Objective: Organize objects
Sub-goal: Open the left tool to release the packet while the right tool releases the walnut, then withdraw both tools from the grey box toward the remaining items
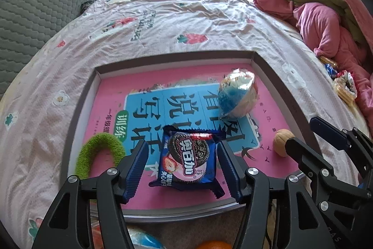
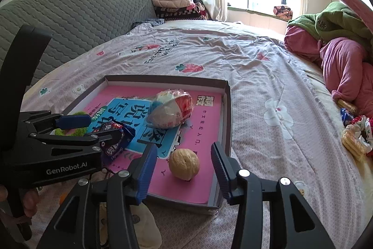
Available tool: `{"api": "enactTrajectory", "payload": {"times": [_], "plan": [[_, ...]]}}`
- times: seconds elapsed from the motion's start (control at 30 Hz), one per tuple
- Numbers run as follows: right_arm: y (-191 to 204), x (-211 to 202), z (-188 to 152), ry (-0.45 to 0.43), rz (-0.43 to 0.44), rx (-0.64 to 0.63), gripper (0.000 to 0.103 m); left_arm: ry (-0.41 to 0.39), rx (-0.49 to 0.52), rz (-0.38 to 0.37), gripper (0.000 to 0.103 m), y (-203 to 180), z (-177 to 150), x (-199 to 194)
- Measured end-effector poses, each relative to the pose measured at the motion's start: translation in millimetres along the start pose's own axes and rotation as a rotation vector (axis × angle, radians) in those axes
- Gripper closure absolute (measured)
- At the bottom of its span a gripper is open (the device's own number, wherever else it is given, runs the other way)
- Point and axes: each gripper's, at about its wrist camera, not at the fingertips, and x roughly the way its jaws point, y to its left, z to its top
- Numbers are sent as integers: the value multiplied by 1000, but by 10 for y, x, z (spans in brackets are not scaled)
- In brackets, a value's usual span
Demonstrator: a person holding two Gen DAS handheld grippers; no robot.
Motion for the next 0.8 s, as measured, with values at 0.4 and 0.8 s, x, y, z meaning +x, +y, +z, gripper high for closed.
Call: {"api": "enactTrajectory", "payload": {"times": [0.4, 0.8], "plan": [[5, -258, 34, -76, 9, 7, 49, -70, -42, -25, 34, 91, -64, -409], [141, -539, 16, -173, 33, -20, 44, -130, -88, 3, 34, 346, -399, -827]]}}
